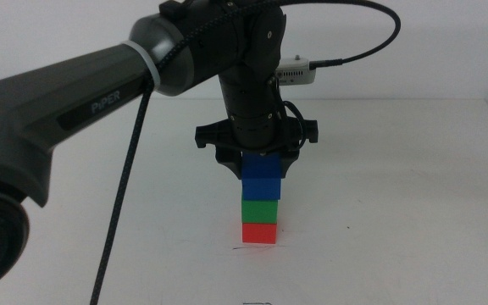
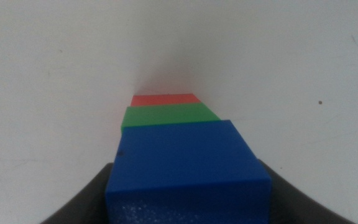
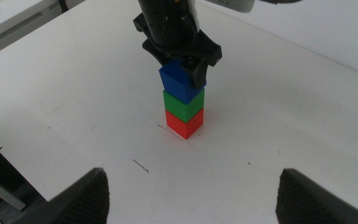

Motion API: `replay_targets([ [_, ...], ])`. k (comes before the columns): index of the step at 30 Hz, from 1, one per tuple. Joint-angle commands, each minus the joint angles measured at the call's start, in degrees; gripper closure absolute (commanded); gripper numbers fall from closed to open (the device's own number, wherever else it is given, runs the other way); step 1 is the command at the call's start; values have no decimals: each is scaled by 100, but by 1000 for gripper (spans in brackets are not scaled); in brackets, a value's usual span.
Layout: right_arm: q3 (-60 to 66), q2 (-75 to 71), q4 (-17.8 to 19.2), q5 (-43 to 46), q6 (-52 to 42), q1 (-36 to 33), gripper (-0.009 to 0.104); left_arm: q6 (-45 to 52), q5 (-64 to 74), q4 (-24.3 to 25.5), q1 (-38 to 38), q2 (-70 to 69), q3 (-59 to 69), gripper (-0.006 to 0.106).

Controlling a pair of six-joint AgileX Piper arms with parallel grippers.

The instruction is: Stack red cubes first, then green, then blue cubes in a specific spot.

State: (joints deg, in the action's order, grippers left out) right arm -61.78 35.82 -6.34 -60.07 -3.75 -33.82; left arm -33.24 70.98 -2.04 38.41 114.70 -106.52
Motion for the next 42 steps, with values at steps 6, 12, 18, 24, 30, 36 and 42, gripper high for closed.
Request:
replay_targets([
  [6, -124, 40, 26, 362, -66, 31, 7, -98, 428, 126, 27, -301, -198, 97],
  [12, -124, 40, 26, 362, -66, 31, 7, -97, 428, 168, 27, -301, -198, 97],
  [18, -124, 40, 26, 362, -66, 31, 7, -108, 428, -26, 27, -297, -198, 97],
  [24, -124, 40, 26, 362, -66, 31, 7, -125, 422, -113, 27, -297, -198, 94],
  [30, -124, 40, 26, 362, -66, 31, 7, -102, 426, 103, 27, -297, -198, 53],
  [36, -124, 40, 26, 362, -66, 31, 7, -98, 426, 144, 27, -297, -198, 37],
  [42, -124, 40, 26, 362, -66, 31, 7, 77, 426, 144, 27, -297, -198, 13],
])
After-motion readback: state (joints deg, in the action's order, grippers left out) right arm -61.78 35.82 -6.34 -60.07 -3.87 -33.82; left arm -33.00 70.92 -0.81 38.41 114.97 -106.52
